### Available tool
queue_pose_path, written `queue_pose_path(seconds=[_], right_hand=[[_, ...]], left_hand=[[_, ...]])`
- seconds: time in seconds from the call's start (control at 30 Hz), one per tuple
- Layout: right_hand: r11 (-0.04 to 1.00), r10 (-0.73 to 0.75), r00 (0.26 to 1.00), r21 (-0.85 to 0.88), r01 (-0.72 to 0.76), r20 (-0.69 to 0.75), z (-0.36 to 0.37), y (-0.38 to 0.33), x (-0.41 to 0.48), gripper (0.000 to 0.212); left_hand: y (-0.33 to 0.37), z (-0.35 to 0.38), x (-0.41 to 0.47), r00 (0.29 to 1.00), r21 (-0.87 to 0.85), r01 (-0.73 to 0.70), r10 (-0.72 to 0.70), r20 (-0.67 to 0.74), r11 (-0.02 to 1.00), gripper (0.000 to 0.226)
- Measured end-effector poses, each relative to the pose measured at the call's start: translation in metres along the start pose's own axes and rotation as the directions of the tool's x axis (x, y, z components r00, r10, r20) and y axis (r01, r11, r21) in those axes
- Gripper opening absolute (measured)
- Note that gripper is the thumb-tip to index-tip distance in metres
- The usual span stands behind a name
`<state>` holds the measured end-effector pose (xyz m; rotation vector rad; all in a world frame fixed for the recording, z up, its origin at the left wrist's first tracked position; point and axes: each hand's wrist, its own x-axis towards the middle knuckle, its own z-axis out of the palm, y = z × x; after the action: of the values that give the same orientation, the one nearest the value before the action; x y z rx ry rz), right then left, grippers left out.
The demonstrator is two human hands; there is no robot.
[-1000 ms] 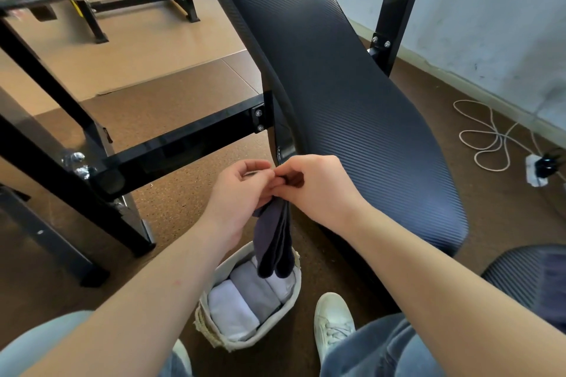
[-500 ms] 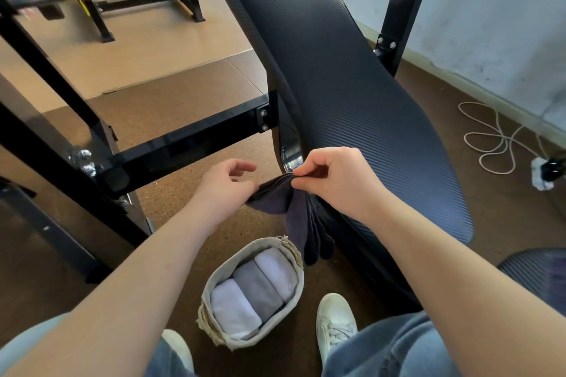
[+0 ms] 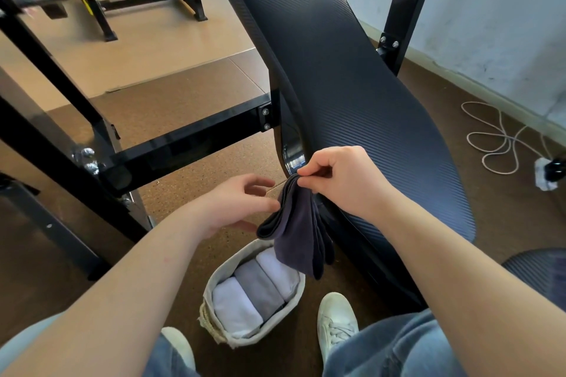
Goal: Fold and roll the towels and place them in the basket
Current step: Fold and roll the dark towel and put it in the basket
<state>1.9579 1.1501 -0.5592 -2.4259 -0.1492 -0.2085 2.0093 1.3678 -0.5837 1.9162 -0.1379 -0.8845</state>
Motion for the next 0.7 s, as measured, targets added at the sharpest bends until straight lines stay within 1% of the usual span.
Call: queue_pose_path(seconds=[0.07,0.1,0.17,0.3,0.47,0.63,0.7], right_hand=[[1.0,0.0,1.0,-0.005,0.0,-0.002,0.0,0.002,0.0,0.008],[1.0,-0.004,1.0,-0.008,0.004,-0.003,0.0,0.003,0.001,0.008],[1.0,-0.015,1.0,-0.013,0.015,-0.01,-0.001,0.005,0.001,0.008],[1.0,-0.008,1.0,-0.006,0.008,-0.019,-0.003,0.006,0.001,0.01],[0.999,0.032,0.999,0.018,-0.032,-0.02,-0.005,0.007,-0.001,0.014],[0.998,0.028,0.999,0.065,-0.026,-0.019,-0.005,0.005,-0.002,0.023],[0.996,0.043,0.999,0.084,-0.041,-0.023,-0.004,0.003,-0.002,0.026]], left_hand=[[-0.001,0.001,-0.001,0.999,0.004,-0.014,0.014,0.043,1.0,0.047],[-0.001,0.001,-0.001,0.999,0.008,-0.024,0.024,0.037,1.0,0.043],[-0.001,0.002,-0.001,0.999,0.04,-0.042,0.042,-0.013,0.998,0.04],[-0.005,0.004,0.002,0.994,0.164,-0.039,0.056,-0.098,0.986,0.039],[-0.006,0.004,0.003,0.995,0.184,-0.043,0.059,-0.083,0.982,0.034],[-0.01,0.005,0.009,0.977,0.244,-0.017,0.068,-0.204,0.97,0.024],[-0.01,0.006,0.009,0.977,0.262,0.002,0.054,-0.208,0.965,0.019]])
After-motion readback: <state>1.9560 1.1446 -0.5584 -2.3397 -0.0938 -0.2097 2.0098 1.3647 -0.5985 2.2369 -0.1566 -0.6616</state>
